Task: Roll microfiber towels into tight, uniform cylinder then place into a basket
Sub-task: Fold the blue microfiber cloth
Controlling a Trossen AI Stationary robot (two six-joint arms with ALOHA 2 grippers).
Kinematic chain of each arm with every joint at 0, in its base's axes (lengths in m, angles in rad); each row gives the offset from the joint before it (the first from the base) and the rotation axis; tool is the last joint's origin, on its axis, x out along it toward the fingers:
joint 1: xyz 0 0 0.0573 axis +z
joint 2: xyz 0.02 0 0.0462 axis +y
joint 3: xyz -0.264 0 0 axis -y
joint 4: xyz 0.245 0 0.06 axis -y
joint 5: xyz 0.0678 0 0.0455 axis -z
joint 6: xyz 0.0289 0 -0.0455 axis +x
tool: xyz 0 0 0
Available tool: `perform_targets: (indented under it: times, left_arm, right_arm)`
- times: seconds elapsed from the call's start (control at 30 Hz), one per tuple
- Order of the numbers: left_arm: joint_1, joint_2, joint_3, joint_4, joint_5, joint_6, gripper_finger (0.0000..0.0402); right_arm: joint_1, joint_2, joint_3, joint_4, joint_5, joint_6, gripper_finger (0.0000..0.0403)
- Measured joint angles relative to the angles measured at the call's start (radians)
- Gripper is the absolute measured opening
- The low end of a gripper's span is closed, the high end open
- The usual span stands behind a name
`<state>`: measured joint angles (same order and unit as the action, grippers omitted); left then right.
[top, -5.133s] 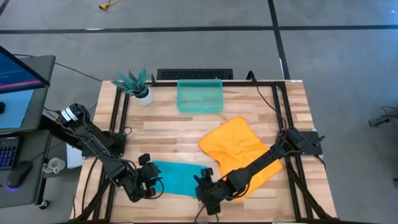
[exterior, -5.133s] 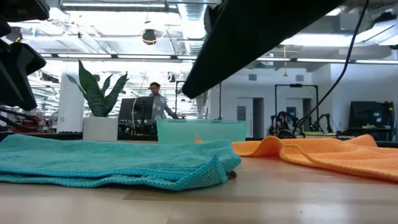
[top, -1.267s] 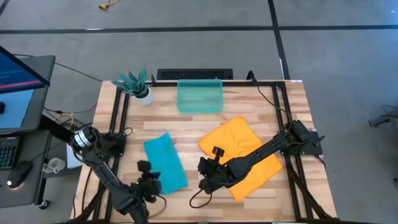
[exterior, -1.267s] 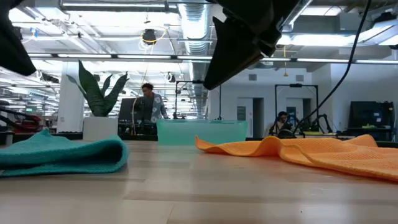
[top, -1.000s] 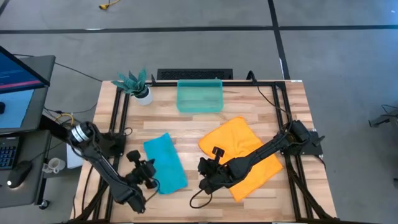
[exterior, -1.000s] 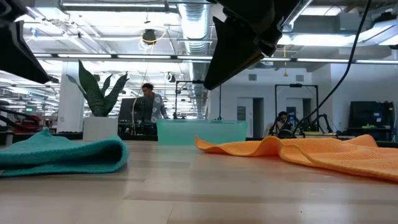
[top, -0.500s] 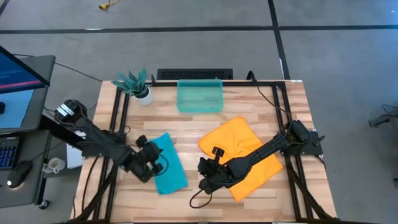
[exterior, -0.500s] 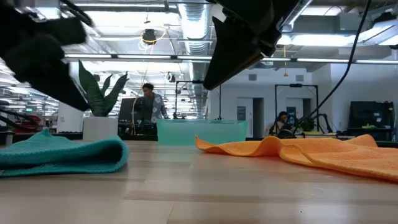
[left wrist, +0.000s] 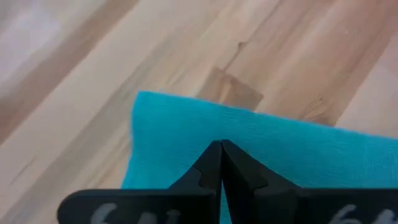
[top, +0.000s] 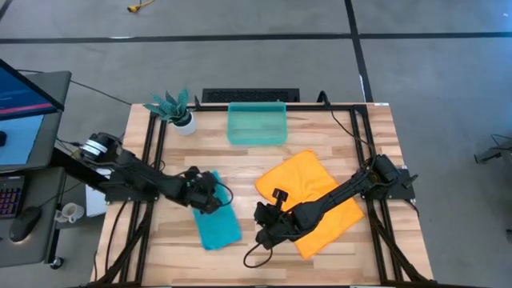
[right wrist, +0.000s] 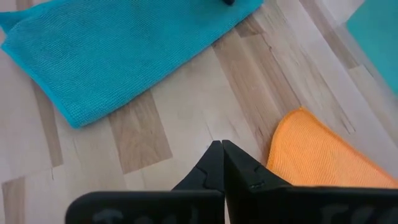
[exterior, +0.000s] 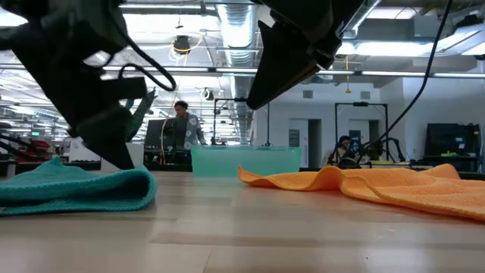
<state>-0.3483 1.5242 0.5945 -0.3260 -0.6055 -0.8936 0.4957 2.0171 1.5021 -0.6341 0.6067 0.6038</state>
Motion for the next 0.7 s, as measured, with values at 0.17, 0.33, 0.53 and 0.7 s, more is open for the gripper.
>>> perform_targets:
  times: [0.17,0.33,0.53,0.7]
  left_arm:
    - [0.031,0.076,0.002,0.083,-0.016,0.019,0.0000]
    - [0.052,0.124,0.001,0.266,-0.033,0.183,0.0000]
    - [0.078,0.200,0.001,0.580,0.091,0.410,0.0000]
    - [0.074,0.178,0.026,0.584,0.100,0.493,0.0000]
  right_arm:
    - [0.000,0.000,0.000,0.002,0.000,-0.002,0.0018]
    - [0.000,0.000,0.000,0.007,0.000,-0.002,0.0018]
    - [0.000,0.000,0.000,0.006,0.000,-0.002,0.0016]
    - [0.000,0.000,0.000,0.006,0.000,-0.002,0.0016]
